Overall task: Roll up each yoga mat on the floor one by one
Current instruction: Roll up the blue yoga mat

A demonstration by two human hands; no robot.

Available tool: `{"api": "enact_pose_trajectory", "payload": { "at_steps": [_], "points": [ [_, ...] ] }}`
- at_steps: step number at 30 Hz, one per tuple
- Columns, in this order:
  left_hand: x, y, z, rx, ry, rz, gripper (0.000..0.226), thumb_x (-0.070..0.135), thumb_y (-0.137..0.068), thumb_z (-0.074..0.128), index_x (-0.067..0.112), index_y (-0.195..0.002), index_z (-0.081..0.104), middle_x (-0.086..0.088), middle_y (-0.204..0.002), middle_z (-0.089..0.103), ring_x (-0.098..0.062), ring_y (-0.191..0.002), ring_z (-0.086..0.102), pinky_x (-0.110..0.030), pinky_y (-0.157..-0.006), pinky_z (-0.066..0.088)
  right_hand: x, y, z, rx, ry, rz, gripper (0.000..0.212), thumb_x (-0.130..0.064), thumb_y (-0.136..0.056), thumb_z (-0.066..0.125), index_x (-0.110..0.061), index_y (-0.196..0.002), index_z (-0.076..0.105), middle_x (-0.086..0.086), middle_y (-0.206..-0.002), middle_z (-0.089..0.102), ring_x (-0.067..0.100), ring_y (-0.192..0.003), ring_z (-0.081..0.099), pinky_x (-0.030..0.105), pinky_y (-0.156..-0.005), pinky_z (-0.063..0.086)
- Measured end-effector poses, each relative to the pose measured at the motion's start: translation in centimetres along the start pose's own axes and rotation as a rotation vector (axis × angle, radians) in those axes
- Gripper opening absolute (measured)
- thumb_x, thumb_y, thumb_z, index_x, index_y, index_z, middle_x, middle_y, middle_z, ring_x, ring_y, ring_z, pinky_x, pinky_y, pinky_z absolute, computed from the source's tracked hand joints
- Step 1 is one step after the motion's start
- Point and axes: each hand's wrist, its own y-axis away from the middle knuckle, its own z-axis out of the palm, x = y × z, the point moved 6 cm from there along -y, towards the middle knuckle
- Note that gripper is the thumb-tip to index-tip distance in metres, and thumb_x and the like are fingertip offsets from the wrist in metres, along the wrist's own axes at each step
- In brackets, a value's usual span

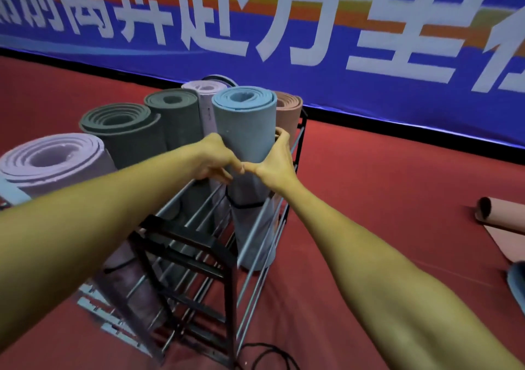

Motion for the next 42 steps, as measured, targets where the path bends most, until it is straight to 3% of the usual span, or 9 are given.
{"api": "enact_pose_trajectory", "payload": {
  "at_steps": [6,10,16,20,23,26,31,38,42],
  "points": [
    [-0.4,-2.3,1.2,0.268,-0.034,0.147,0.063,-0.003,-0.074,0.077,0.011,-0.13,0.05,-0.014,-0.119,0.067,-0.038,-0.076,0.075,-0.051,-0.067,0.065,2.7,-2.9,-0.6,-0.032,0.115,-0.017,0.119,-0.054,-0.052,0.098,-0.012,-0.14,0.03,0.011,-0.139,0.053,0.031,-0.127,0.053,0.05,-0.101,0.051],
    [1.0,-2.2,2.1,0.341,-0.216,0.348,0.072,0.009,-0.076,0.076,0.021,-0.142,0.051,-0.008,-0.121,0.071,-0.032,-0.104,0.07,-0.045,-0.085,0.06,3.8,-2.8,-1.9,0.071,0.015,-0.01,0.112,-0.048,-0.054,0.096,-0.012,-0.139,0.033,0.009,-0.138,0.053,0.027,-0.126,0.055,0.048,-0.101,0.051],
    [0.3,-2.8,1.7,0.226,-0.26,0.374,0.078,0.01,-0.075,0.078,0.023,-0.145,0.046,-0.001,-0.134,0.068,-0.025,-0.117,0.067,-0.046,-0.094,0.059,3.8,-2.7,-1.2,0.045,0.055,0.008,0.106,-0.044,-0.06,0.099,-0.012,-0.134,0.031,0.01,-0.138,0.048,0.028,-0.128,0.052,0.045,-0.105,0.049],
    [-3.1,-4.6,2.1,0.035,-0.276,0.2,0.102,0.038,-0.047,0.08,0.018,-0.141,0.046,-0.013,-0.114,0.073,-0.031,-0.091,0.074,-0.052,-0.073,0.065,3.3,-2.1,0.1,-0.131,0.397,0.143,0.112,-0.05,-0.051,0.103,-0.004,-0.129,0.038,0.018,-0.134,0.052,0.038,-0.131,0.044,0.049,-0.104,0.047],
    [-3.2,-3.7,2.4,-0.048,-0.193,0.166,0.082,0.016,-0.074,0.081,0.014,-0.147,0.043,-0.015,-0.1,0.07,-0.028,-0.075,0.067,-0.048,-0.067,0.06,2.4,-1.8,-0.9,-0.162,0.589,0.246,0.124,-0.06,-0.056,0.097,-0.002,-0.147,0.035,0.018,-0.145,0.046,0.044,-0.139,0.036,0.056,-0.113,0.038],
    [-2.4,-3.2,2.0,0.003,-0.136,0.185,0.053,0.011,-0.097,0.071,0.011,-0.145,0.048,-0.013,-0.105,0.072,-0.027,-0.078,0.063,-0.046,-0.075,0.059,1.3,-1.6,-2.1,-0.101,0.394,0.156,0.137,-0.047,-0.067,0.097,-0.015,-0.164,0.006,0.018,-0.153,0.036,0.045,-0.139,0.04,0.057,-0.109,0.044],
    [0.1,-1.4,-0.4,0.314,-0.314,0.343,0.081,0.032,-0.085,0.084,0.012,-0.15,0.041,-0.008,-0.143,0.062,-0.028,-0.126,0.064,-0.04,-0.102,0.053,0.3,-0.4,-3.8,0.005,0.309,-0.037,0.102,-0.035,-0.081,0.088,-0.029,-0.159,0.022,0.012,-0.147,0.043,0.037,-0.132,0.052,0.051,-0.1,0.05],
    [1.7,0.4,-2.0,0.397,-0.454,0.299,0.064,0.038,-0.088,0.078,0.011,-0.142,0.056,-0.014,-0.138,0.065,-0.039,-0.13,0.058,-0.045,-0.103,0.049,0.7,0.7,-2.8,-0.126,0.313,-0.026,0.092,-0.043,-0.086,0.081,-0.025,-0.157,0.025,0.015,-0.15,0.044,0.036,-0.135,0.052,0.055,-0.105,0.048],
    [3.0,2.1,-2.0,0.368,-0.469,0.339,0.056,0.036,-0.087,0.078,0.014,-0.137,0.064,-0.008,-0.128,0.072,-0.032,-0.12,0.066,-0.043,-0.104,0.052,-0.6,1.6,-3.5,-0.148,0.296,-0.027,0.09,-0.045,-0.088,0.079,-0.021,-0.157,0.027,0.014,-0.152,0.043,0.035,-0.135,0.052,0.055,-0.106,0.047]
  ]
}}
